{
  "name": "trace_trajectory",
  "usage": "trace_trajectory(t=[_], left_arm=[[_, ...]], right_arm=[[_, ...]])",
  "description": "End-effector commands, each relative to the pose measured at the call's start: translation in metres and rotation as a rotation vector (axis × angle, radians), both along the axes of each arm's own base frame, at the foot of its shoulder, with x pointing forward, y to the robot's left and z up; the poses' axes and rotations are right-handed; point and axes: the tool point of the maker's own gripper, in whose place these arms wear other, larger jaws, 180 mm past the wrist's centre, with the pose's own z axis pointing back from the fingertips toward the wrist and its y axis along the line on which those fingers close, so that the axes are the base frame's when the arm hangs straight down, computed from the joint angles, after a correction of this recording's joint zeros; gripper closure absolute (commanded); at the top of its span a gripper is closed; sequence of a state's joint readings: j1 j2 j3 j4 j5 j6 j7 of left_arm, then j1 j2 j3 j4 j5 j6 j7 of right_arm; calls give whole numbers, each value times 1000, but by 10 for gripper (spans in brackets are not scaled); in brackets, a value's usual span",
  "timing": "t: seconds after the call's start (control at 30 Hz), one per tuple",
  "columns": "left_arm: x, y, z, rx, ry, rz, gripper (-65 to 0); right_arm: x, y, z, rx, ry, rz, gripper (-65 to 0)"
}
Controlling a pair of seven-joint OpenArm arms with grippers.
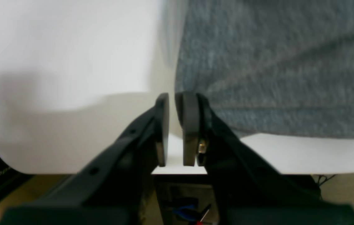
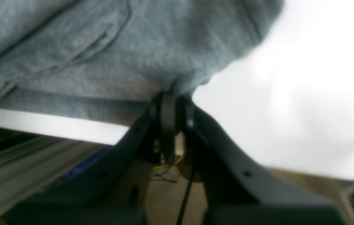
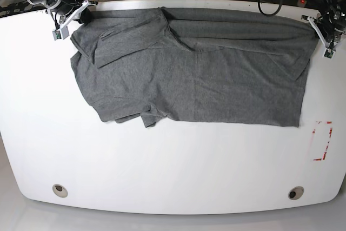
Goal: Fold the T-shirt properly
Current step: 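Regrasp the shirt's edge with both grippers and smooth it flat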
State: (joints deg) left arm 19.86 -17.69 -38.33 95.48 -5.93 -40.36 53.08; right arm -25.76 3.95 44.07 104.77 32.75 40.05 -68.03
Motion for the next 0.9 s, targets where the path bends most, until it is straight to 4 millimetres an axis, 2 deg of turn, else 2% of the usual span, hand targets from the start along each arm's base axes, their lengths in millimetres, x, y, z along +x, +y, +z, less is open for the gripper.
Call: trace_trajectory(t=[0.0,0.07,0.2,0.3,0.43,0.57,0.73,0.87], left_arm=[[11,13,26,62,-64,-3,-89],[16,11,34,75,-86,-12,-149],[22,2,41,75,-122,-22,-286],[27,-3,49,86,-146,-41,-329],[38,-13,60,97,-185,-71,-333],[57,-31,59,68,-219,-97,-332],[69,-63,45,-21,-236,-108,-332],[87,-85,47,-48,-260,-164,-332]], right_arm=[[10,-10,22,-65,-62,13,-41],[11,-10,29,-85,-77,26,-97],[16,-10,40,-113,-106,42,-295],[19,-10,42,-118,-115,45,-392],[21,-11,44,-121,-121,46,-396],[33,-10,48,-124,-151,54,-393],[64,3,59,-86,-233,84,-393],[87,13,64,-65,-276,112,-393]])
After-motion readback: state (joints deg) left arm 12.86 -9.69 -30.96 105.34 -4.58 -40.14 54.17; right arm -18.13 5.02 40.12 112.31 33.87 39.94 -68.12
